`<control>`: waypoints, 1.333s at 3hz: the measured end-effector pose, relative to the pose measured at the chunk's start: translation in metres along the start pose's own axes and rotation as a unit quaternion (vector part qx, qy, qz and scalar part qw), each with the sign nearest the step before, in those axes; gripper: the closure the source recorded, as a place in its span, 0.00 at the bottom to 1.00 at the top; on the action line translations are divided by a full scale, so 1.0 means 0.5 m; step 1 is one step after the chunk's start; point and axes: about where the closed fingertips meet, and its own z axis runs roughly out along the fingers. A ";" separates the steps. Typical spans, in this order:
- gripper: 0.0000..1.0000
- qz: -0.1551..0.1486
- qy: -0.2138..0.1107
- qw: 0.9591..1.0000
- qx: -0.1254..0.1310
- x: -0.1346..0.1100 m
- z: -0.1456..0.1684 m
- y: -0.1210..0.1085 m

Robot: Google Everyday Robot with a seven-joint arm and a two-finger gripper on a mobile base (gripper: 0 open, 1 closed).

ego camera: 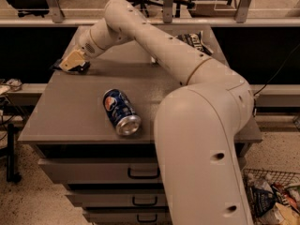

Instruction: Pick rxbar blueberry

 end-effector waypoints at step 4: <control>1.00 -0.029 0.039 0.998 0.034 -0.054 -0.087 0.003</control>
Offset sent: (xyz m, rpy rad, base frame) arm -0.0162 -0.0053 0.0090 -0.0410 0.0151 -0.0104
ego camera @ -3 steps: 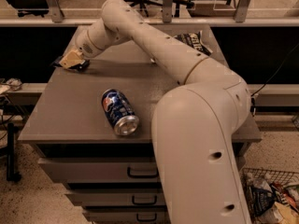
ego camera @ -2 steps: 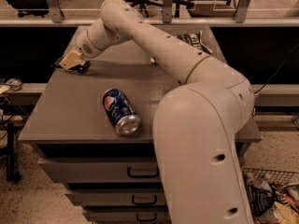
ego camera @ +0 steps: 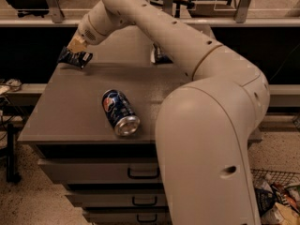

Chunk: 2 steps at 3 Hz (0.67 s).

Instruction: Pick rxbar blueberry

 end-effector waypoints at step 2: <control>1.00 -0.020 0.016 0.996 0.090 -0.022 -0.164 -0.057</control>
Offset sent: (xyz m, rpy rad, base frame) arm 0.0070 -0.1059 0.1073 -0.0657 -0.2272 -0.2121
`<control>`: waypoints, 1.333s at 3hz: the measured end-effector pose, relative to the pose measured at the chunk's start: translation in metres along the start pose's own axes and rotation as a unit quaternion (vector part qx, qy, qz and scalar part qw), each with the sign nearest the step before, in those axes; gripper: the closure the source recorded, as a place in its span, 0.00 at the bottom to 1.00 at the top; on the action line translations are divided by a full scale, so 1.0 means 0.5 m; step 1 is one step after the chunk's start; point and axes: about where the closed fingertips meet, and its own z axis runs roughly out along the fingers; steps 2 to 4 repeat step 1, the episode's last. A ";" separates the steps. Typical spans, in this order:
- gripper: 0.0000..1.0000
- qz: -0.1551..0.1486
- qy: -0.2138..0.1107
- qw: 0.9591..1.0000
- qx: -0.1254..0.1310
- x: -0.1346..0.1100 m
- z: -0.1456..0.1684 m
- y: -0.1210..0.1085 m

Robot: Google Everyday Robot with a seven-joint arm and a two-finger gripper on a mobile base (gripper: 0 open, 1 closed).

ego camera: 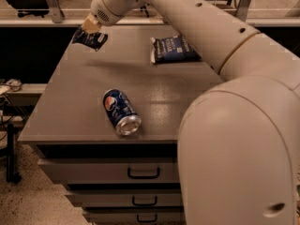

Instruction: Pick rxbar blueberry

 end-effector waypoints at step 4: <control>1.00 -0.002 -0.001 1.000 0.003 -0.005 -0.007 -0.001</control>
Offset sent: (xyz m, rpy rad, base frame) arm 0.0000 0.0000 0.0000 0.0000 0.0000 0.0000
